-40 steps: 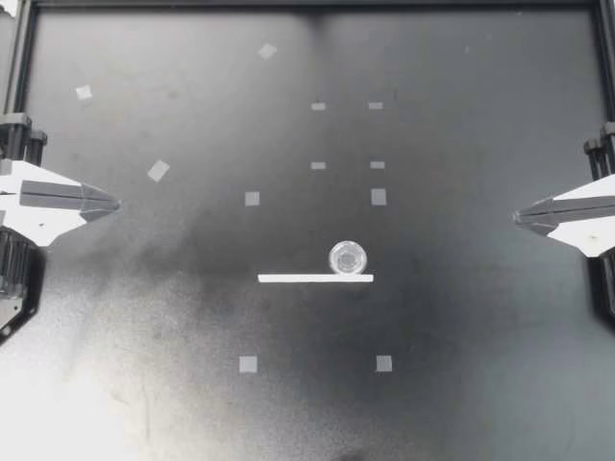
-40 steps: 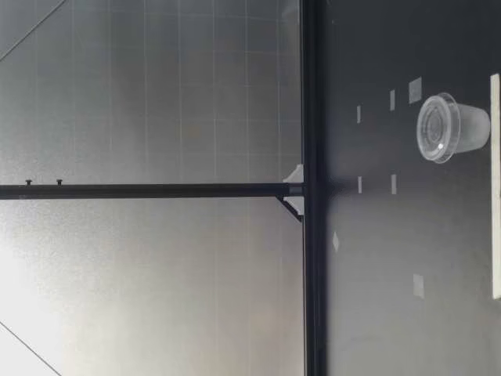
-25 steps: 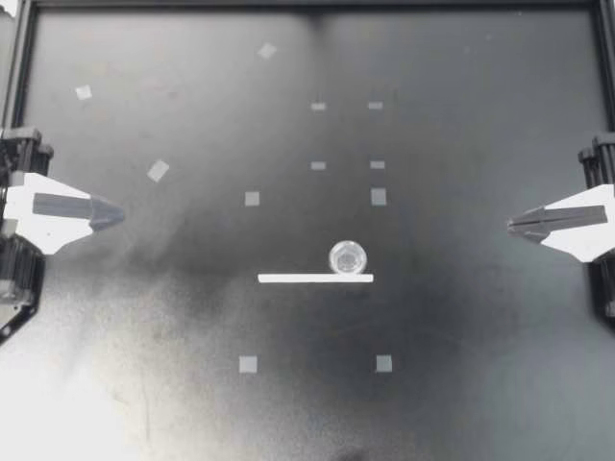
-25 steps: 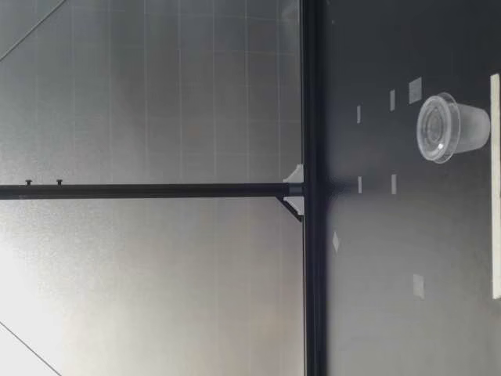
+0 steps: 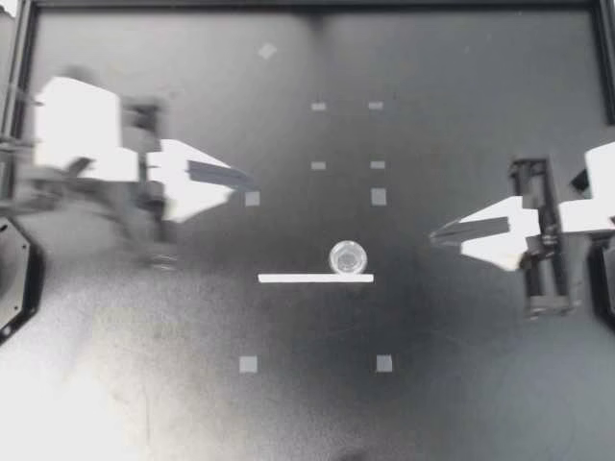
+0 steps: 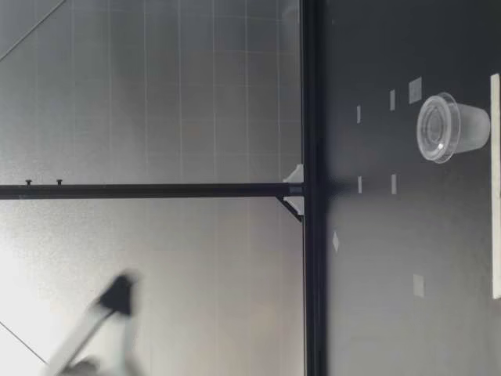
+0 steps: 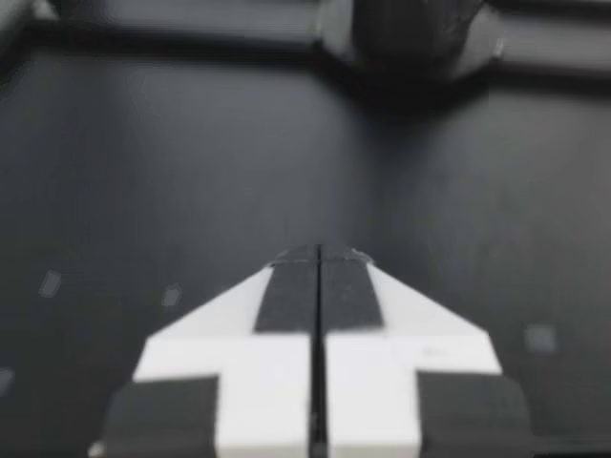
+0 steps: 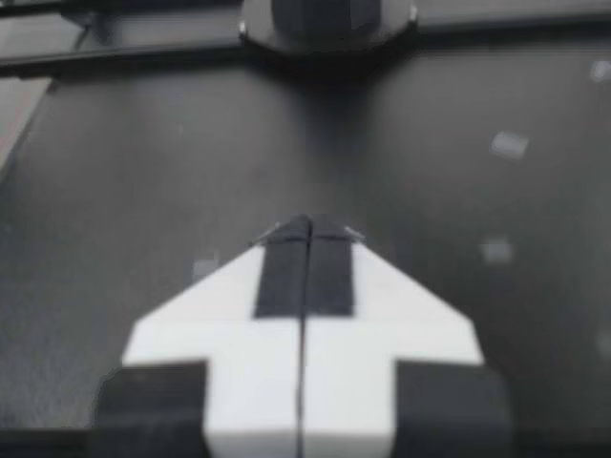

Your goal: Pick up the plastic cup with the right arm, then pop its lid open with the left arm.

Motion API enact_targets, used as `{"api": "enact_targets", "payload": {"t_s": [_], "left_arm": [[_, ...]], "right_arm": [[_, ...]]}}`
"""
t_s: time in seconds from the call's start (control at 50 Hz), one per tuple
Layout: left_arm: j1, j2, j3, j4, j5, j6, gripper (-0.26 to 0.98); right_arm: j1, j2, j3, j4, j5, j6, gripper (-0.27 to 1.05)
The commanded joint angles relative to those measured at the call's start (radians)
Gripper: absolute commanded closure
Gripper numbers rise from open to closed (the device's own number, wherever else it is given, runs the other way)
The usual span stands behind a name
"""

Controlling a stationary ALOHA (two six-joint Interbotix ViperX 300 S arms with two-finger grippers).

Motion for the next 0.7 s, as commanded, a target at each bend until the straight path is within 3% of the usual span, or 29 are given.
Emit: {"api": "enact_targets", "payload": {"t_s": [0.0,0.16,0.36,0.68], "left_arm": [[-0.005,0.084,-0.031,0.000,-0.072,-0.002,0.87],[-0.031,0.244,-0.044,0.005,-0.225,-0.003,0.87],[-0.054,0.370,-0.087,0.017,-0.259,-0.008,0.87],[-0.055,0.476,-0.109,0.018,-0.272,-0.008,0.87]], "right_arm": [[-0.008,0.063,0.009,0.003,-0.083,0.041,0.69],[-0.008,0.198,0.031,0.002,-0.199,0.135,0.40],[-0.008,0.393,-0.017,0.015,-0.239,0.172,0.13],[-0.008,0.637,-0.092,0.077,-0.242,0.201,0.09]]}}
